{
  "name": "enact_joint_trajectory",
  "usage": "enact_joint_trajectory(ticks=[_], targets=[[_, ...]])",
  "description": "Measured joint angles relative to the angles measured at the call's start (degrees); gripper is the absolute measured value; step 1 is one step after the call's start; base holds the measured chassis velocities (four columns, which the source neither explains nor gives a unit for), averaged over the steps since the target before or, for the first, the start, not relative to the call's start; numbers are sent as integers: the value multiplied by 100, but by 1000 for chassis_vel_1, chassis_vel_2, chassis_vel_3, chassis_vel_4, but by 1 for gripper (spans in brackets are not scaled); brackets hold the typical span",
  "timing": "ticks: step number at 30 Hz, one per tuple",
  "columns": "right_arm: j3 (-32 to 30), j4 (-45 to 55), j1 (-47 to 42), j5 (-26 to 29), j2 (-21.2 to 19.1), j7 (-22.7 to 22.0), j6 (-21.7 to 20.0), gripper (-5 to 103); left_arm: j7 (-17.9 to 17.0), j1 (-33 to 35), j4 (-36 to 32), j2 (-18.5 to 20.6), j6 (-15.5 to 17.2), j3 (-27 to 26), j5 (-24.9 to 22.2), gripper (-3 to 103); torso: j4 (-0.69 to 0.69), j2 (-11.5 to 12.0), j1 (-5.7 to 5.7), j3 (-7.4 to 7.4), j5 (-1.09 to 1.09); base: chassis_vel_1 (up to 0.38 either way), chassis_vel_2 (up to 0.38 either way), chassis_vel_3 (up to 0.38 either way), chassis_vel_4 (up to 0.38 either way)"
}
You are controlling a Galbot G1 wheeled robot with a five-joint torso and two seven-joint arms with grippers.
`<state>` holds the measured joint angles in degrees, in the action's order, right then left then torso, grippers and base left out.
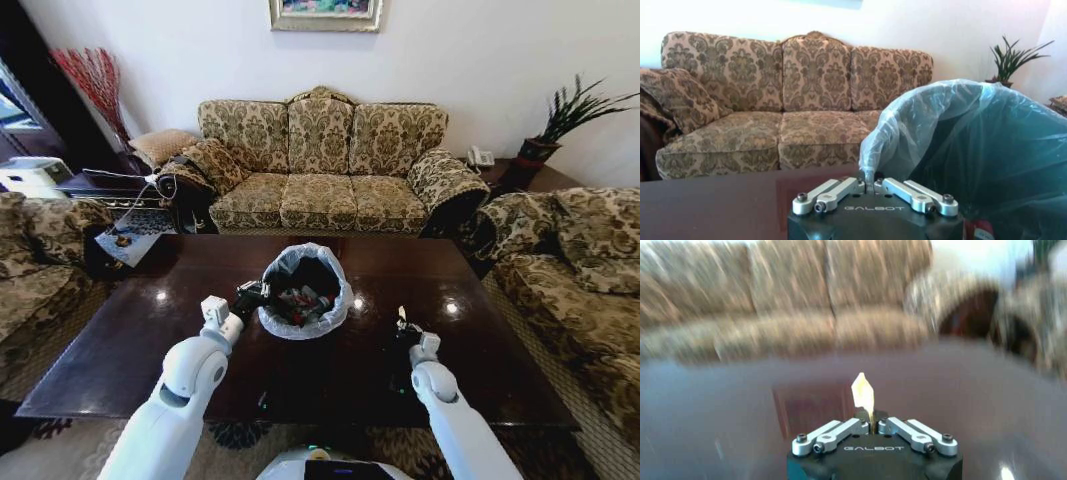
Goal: Move to the front of the table and place the trash on the table into the trash bin.
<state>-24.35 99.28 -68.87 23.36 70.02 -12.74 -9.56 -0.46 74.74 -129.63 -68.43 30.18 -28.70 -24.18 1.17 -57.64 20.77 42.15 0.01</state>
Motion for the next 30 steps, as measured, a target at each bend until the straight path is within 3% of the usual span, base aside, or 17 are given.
enact_joint_trajectory(ticks=[3,5,6,7,8,10,13,14,17,18,22,27,28,30], targets=[[28,561,64,-79,-195,0,80,0,1,9,-4,9,-11,5,4,1,0,0,0,0,-1,0,0,0,0],[77,1488,308,277,-628,12,-111,0,5,8,-5,20,-13,13,4,1,1,0,0,0,-2,0,0,0,0],[77,1488,308,277,-628,12,-111,0,5,8,-5,20,-13,13,4,1,1,0,0,0,-2,0,0,0,0],[99,1774,426,509,-833,55,-197,0,5,2,-3,23,-13,13,4,1,0,0,0,0,-1,0,0,0,0],[178,2279,679,1009,-1289,221,-323,0,5,-15,21,24,-13,17,5,1,1,0,0,0,-2,0,0,0,0],[227,2431,761,1189,-1453,299,-348,0,5,-22,33,24,-13,21,11,1,0,0,0,0,-2,0,0,0,0],[582,3140,1156,2017,-2306,752,-457,0,3,-68,141,9,-15,62,164,1,1,0,0,0,-2,0,0,0,0],[582,3140,1156,2017,-2306,752,-457,0,3,-68,141,9,-15,62,164,1,1,0,0,0,-2,0,0,0,0],[1172,3569,1626,2681,-2970,1083,-572,0,3,-80,160,12,-20,90,248,1,0,0,0,0,-2,0,0,0,0],[1172,3569,1626,2681,-2970,1083,-572,0,3,-80,160,12,-20,90,248,1,0,0,0,0,-2,0,0,0,0],[2326,3540,2366,2802,-3426,1192,-521,0,4,-162,182,19,-20,100,251,1,0,0,0,0,-1,0,0,0,0],[2983,3366,2774,2540,-3431,1208,-557,-3,23,-204,231,-23,-9,105,249,1,1,0,0,0,-2,0,0,0,0],[3202,3318,2898,2480,-3386,1170,-586,8,33,-211,233,-62,1,111,250,1,1,0,0,0,0,0,0,0,0],[3365,3278,2993,2419,-3338,1145,-632,13,42,-209,233,-100,16,120,250,1,0,0,0,0,-1,0,0,0,0]])
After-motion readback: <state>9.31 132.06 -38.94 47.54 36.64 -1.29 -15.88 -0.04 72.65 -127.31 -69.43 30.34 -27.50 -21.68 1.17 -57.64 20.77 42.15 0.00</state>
